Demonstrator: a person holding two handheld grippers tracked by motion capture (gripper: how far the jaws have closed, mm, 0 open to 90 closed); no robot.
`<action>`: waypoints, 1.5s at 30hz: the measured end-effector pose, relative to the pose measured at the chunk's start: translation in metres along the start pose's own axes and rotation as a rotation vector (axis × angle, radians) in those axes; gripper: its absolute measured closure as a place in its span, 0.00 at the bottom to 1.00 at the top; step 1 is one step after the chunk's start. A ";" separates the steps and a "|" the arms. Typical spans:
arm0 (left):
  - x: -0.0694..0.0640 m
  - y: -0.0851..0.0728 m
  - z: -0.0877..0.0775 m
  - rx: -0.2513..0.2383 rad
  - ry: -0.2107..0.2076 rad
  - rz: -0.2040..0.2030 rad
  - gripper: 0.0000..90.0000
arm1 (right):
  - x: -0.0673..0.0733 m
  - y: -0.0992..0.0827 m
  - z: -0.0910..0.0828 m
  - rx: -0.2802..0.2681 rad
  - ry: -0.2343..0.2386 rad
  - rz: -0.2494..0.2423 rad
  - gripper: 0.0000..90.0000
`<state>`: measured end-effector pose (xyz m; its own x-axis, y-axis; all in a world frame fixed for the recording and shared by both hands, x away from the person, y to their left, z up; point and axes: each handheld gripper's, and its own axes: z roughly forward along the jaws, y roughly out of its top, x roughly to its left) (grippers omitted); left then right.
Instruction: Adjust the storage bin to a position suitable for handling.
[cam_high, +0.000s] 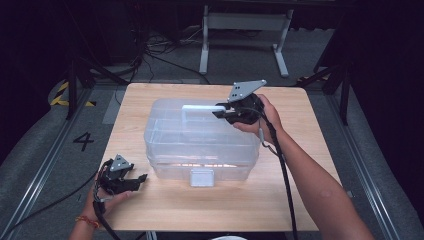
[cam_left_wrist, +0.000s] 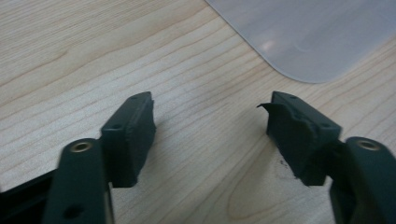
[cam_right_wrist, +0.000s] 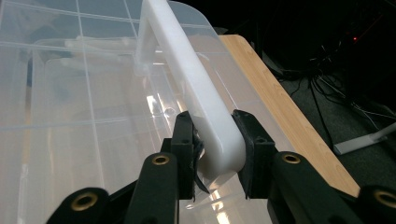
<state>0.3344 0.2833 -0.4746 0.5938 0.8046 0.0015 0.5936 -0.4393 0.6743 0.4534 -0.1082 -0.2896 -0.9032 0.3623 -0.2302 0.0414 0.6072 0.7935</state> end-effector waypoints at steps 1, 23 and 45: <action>0.000 0.000 0.000 0.000 0.000 0.000 0.48 | 0.000 0.000 0.000 0.000 0.000 0.000 0.80; -0.016 0.033 -0.042 -0.201 -0.008 0.060 0.79 | -0.005 0.009 0.000 0.031 -0.032 0.000 0.79; -0.032 0.058 -0.054 -0.276 -0.071 0.093 0.93 | -0.008 0.011 0.001 0.037 -0.039 0.002 0.78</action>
<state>0.3203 0.2542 -0.3958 0.6808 0.7319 0.0281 0.3701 -0.3769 0.8491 0.4614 -0.1035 -0.2795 -0.8857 0.3904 -0.2512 0.0594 0.6320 0.7727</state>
